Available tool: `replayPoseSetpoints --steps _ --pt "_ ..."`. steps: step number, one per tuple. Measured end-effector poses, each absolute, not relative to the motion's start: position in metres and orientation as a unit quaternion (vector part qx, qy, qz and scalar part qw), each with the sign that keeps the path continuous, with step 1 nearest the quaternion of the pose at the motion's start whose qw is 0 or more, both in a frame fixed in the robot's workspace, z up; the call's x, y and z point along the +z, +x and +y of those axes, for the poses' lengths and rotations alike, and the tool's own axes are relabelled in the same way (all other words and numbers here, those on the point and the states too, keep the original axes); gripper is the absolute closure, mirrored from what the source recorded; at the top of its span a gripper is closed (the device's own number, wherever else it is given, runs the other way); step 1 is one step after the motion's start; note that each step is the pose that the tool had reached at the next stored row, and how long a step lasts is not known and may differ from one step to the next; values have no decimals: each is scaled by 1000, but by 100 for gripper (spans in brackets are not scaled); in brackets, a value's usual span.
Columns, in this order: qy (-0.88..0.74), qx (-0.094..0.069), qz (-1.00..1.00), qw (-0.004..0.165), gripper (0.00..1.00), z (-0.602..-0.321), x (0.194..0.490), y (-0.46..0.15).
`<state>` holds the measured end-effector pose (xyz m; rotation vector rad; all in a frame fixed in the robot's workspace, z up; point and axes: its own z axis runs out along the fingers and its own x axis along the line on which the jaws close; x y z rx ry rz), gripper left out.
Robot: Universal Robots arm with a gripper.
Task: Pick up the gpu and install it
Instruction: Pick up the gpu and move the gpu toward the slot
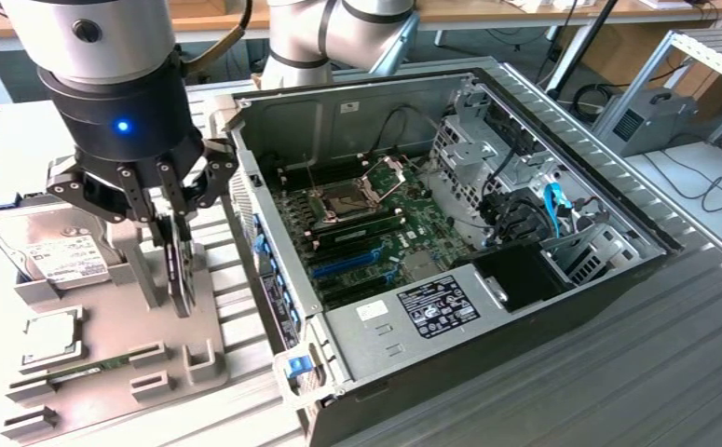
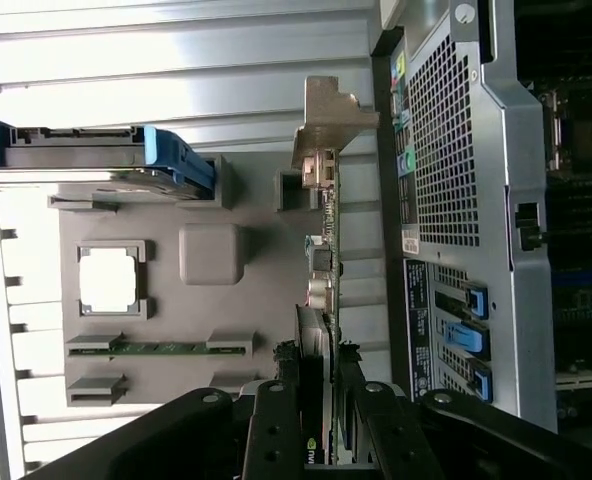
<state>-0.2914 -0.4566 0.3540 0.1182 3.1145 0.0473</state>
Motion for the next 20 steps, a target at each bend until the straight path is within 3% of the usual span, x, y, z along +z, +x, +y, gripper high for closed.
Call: replayPoseSetpoints --steps 20 --pt "38 16 999 12 74 -457 369 -291"
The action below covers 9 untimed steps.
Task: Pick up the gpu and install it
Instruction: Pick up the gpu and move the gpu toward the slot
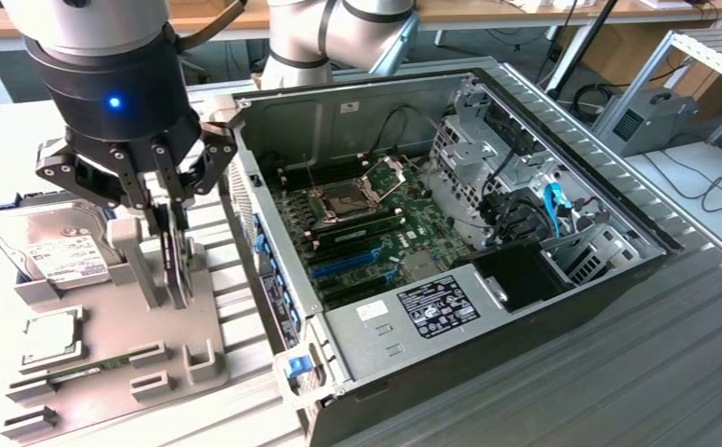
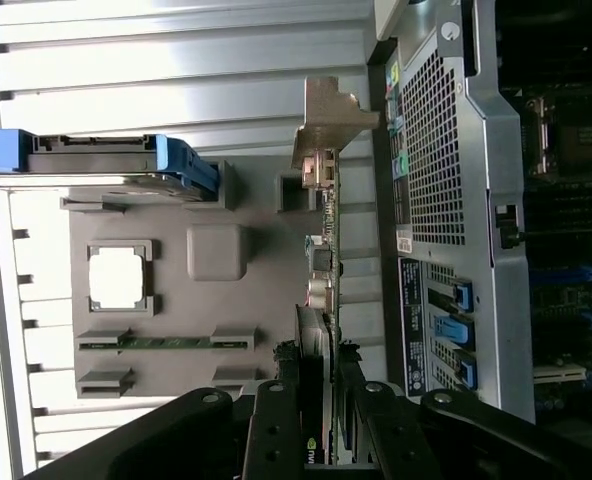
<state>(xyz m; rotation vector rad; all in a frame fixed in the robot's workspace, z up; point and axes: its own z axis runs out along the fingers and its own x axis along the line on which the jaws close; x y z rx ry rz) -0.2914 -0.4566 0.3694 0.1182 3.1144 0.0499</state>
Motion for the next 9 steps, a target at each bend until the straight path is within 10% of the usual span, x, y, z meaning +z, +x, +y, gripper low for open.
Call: replayPoseSetpoints --steps 9 --pt "38 17 999 12 74 -457 379 -291"
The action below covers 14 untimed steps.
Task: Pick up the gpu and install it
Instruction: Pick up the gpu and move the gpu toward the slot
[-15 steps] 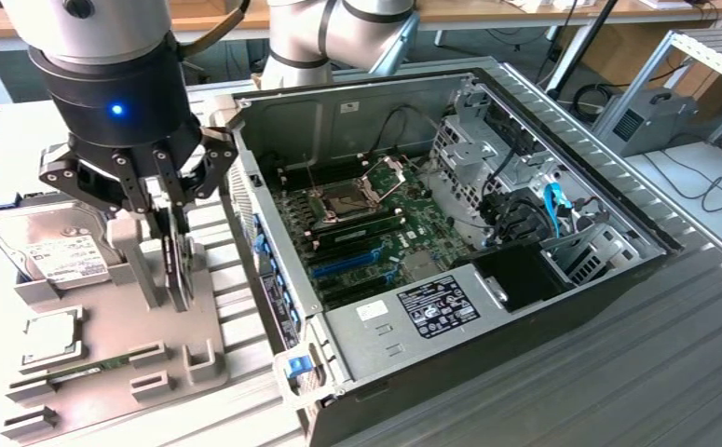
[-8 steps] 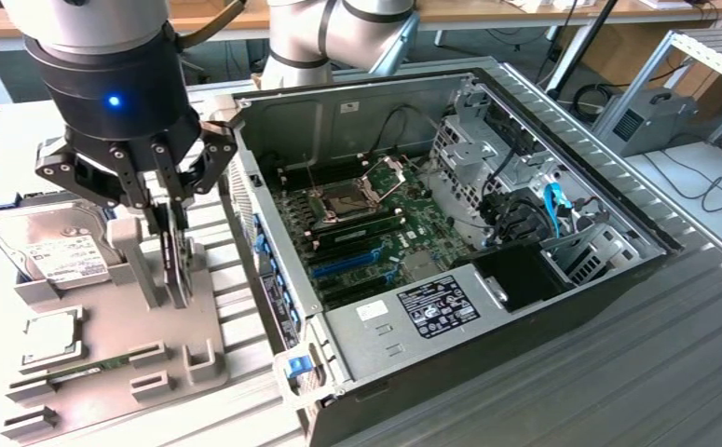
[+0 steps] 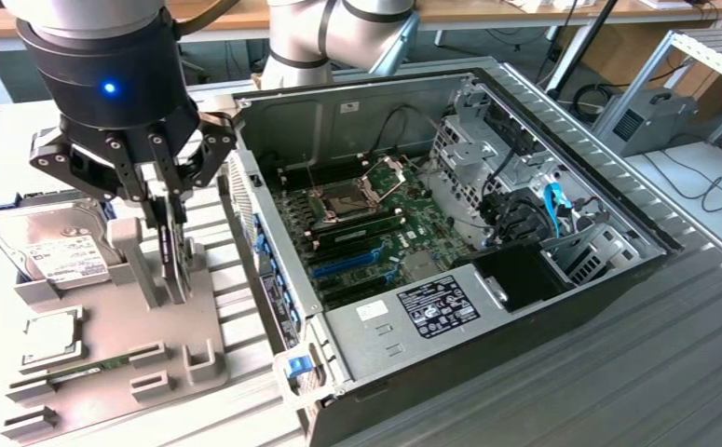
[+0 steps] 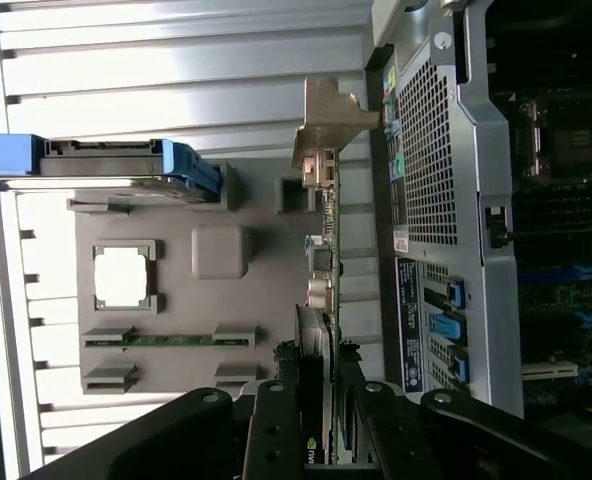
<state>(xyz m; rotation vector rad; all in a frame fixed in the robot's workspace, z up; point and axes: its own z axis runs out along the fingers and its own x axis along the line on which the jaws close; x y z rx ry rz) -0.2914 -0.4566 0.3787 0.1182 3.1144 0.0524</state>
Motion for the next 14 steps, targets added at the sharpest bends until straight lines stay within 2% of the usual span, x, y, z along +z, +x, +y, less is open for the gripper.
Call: replayPoseSetpoints --steps 14 --pt "38 17 999 12 74 -457 390 -291"
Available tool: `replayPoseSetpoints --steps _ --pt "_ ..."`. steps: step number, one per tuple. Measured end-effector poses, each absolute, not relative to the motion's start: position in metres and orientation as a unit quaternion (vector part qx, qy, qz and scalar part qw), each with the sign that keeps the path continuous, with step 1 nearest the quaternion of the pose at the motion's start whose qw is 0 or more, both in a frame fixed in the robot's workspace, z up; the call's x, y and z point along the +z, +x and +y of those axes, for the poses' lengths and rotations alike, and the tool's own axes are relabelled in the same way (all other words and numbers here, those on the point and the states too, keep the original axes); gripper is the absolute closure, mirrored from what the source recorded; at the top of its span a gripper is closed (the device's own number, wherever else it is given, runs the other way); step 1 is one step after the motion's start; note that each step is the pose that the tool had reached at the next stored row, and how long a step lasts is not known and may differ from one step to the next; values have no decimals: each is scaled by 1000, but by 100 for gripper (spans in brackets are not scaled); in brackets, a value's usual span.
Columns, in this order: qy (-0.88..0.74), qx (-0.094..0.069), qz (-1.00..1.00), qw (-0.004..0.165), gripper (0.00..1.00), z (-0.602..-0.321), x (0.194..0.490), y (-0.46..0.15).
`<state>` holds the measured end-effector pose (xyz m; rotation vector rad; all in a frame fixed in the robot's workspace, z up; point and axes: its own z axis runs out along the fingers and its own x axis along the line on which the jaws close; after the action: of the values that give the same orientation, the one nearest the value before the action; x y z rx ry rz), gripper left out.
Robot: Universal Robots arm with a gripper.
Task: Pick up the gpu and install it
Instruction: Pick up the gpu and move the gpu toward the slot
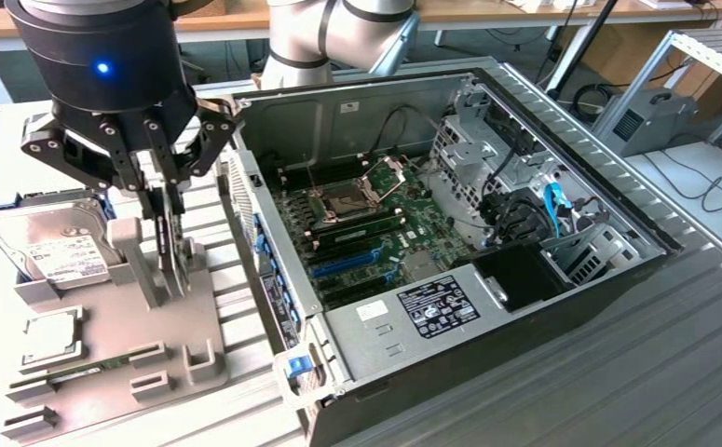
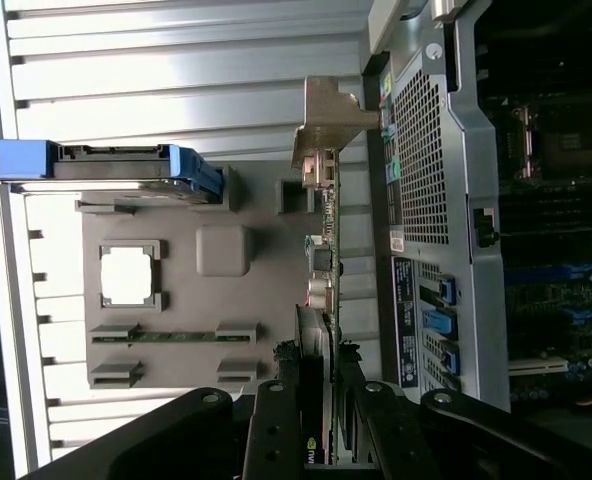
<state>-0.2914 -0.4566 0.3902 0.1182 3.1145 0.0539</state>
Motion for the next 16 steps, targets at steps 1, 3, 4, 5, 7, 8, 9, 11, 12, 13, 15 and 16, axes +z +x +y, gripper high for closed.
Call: replayPoseSetpoints --steps 1,3,4,5,7,8,9,11,12,13,15,16 --pt "38 17 999 12 74 -457 391 -291" --pt "38 17 999 12 74 -457 392 -291" --pt "38 17 999 12 74 -457 393 -291" --pt "38 17 999 12 74 -457 394 -291" --pt "38 17 999 12 74 -457 396 -291" --pt "38 17 999 12 74 -457 396 -291" --pt "38 17 999 12 74 -457 397 -291" --pt "38 18 999 12 74 -457 398 -291" --pt "38 18 999 12 74 -457 399 -291" --pt "38 18 999 12 74 -457 400 -291" --pt "38 18 999 12 74 -457 401 -291" --pt "38 18 999 12 74 -457 402 -291"
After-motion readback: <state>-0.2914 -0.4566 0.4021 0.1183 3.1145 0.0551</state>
